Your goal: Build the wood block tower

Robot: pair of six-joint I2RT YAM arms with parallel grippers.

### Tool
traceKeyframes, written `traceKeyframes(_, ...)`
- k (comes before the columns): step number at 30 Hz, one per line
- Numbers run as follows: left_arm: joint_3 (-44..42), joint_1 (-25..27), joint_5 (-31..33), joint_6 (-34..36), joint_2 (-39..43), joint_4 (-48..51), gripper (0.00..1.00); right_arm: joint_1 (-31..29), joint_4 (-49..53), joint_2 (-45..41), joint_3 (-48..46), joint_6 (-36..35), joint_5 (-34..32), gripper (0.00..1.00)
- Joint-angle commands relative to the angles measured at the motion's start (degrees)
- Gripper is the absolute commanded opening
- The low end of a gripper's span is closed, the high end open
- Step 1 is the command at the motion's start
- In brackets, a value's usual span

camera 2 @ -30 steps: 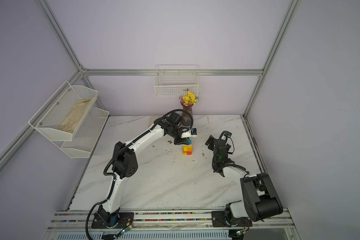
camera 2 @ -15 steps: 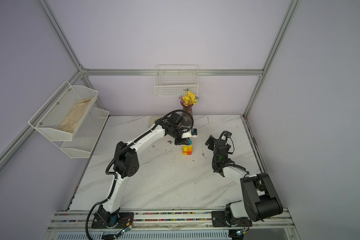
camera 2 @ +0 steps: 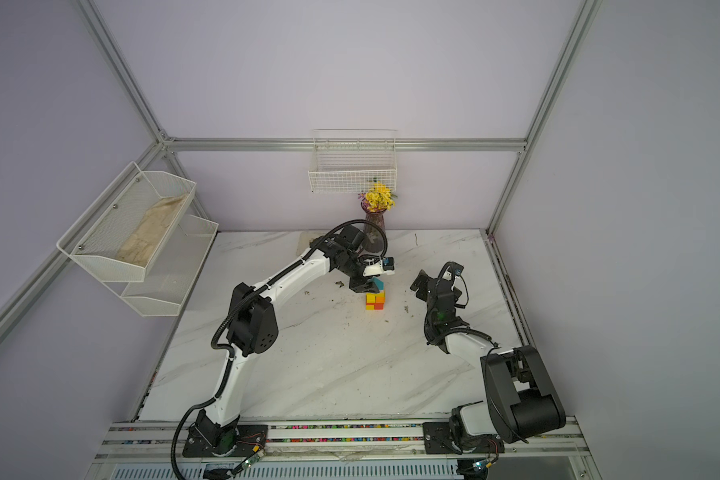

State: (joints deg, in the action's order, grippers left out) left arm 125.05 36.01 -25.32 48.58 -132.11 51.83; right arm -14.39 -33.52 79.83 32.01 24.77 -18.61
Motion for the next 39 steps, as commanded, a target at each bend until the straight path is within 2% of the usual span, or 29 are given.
traceKeyframes(1,4.0,-0.42,-0.44,-0.81,1.1,-1.33,0.99,0.23,0.29,0.41,1.39,-0.5,-0.72,0.97)
traceKeyframes(6,1.73,-0.43,-0.24,-0.95,3.21,-2.56,1.0,0.18,0.29,0.41,1.39,-0.52,-0.72,0.97)
traceKeyframes(11,-3.56,-0.41,-2.07,-1.04,9.52,-5.48,1.0,0.22,0.31,0.25,1.37,-0.52,-0.72,0.97)
traceKeyframes(14,-10.1,-0.41,-0.9,-3.09,16.24,-10.44,1.0,0.17,0.21,0.15,1.17,-0.34,-0.72,0.97)
traceKeyframes(17,-22.23,-0.62,3.53,-6.91,25.66,-20.41,1.0,0.17,0.12,-0.33,0.89,-0.34,-0.81,0.97)
traceKeyframes(20,-40.22,-2.8,9.74,-17.32,37.77,-40.5,0.99,0.2,-0.28,-0.83,0.28,-0.46,-1.24,0.97)
traceKeyframes(22,-51.63,-6.94,12.43,-31.05,46.21,-51.9,1.0,0.22,-1.07,-3.01,-0.65,-0.58,-1.58,0.97)
traceKeyframes(24,-60.61,-13.79,13.95,-42.59,53.83,-58.51,1.0,0.2,-2.24,-5.0,-2.15,-0.56,-1.85,0.97)
traceKeyframes(27,-72.32,-22.41,23.32,-55.71,61.47,-63.51,1.0,0.22,-4.37,-8.64,-4.88,-0.69,-2.59,0.97)
traceKeyframes(30,-80.88,-27.37,28.75,-55.45,65.28,-64.46,1.0,0.19,-5.6,-12.6,-7.64,-0.27,-5.08,0.97)
traceKeyframes(33,-89.23,-28.99,34.92,-52.89,66.46,-71.28,1.0,0.2,-5.68,-15.9,-10.09,-0.23,-9.02,0.97)
traceKeyframes(36,-94.55,-30.77,37.32,-51.25,65.92,-77.06,1.0,0.21,-3.99,-19.45,-11.81,1.12,-13.51,0.97)
traceKeyframes(39,-97.0,-33.14,39.73,-49.67,63.4,-79.54,1.0,0.2,-0.71,-23.53,-11.71,-0.21,-13.14,0.97)
